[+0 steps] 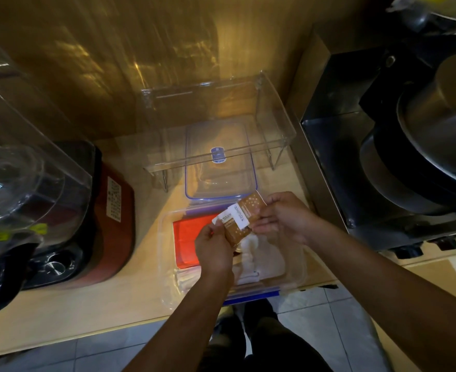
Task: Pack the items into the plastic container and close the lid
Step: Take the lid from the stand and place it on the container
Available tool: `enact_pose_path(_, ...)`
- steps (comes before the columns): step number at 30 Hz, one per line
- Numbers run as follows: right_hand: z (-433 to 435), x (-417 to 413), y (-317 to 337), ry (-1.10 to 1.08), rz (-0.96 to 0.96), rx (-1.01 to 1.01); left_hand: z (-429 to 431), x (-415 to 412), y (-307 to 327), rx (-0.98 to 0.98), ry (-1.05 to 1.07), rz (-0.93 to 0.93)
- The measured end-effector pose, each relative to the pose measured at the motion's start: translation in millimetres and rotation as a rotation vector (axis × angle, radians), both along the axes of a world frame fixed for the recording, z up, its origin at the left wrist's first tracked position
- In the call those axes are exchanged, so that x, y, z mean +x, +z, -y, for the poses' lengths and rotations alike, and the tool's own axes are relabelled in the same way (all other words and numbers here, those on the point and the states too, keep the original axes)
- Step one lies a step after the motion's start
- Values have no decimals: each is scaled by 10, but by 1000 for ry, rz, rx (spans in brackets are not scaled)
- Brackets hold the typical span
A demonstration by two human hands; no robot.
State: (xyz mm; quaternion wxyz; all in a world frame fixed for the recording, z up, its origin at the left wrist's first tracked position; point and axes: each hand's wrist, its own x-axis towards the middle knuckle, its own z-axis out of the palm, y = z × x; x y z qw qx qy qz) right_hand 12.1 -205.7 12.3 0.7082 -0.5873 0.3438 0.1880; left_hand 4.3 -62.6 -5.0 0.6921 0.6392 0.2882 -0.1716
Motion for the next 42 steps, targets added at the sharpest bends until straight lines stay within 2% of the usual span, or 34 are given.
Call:
enact_pose_path(3,-7,-22,-19,54,-45,22,10,3,-23,3,32,-20)
enact_pose_path(10,-119,-34,-44,449,-167,-229,11,-41,-3,-44,45,-11)
enact_pose_path(14,-77,-20,-61,451,101,-506,-32,-54,0,23,-10,23)
enact_pose_path(16,-45,-11,-32,529,199,-553,-26,-68,3,17,-25,20)
enact_pose_path(18,-18,-5,-28,592,240,-529,-4,-83,4,19,-30,17)
enact_pose_path(20,7,-8,-33,554,208,-493,23,-98,-3,25,-7,12)
enact_pose_path(23,5,-45,-49,466,71,-226,55,-121,2,10,42,-5)
enact_pose_path(25,-10,-78,-67,497,-14,-140,73,-134,1,-11,50,-21)
enact_pose_path(32,76,-66,-23,828,26,-446,181,-198,-33,41,-39,-3)
enact_pose_path(34,138,-45,4,908,151,-622,207,-223,-45,43,-101,-9)
enact_pose_path(36,188,-47,51,885,273,-776,241,-248,-56,36,-154,-29)
enact_pose_path(38,243,-32,48,925,295,-845,285,-279,-73,15,-202,-75)
enact_pose_path(42,266,-37,53,1401,348,-1047,344,-328,-105,30,-332,-154)
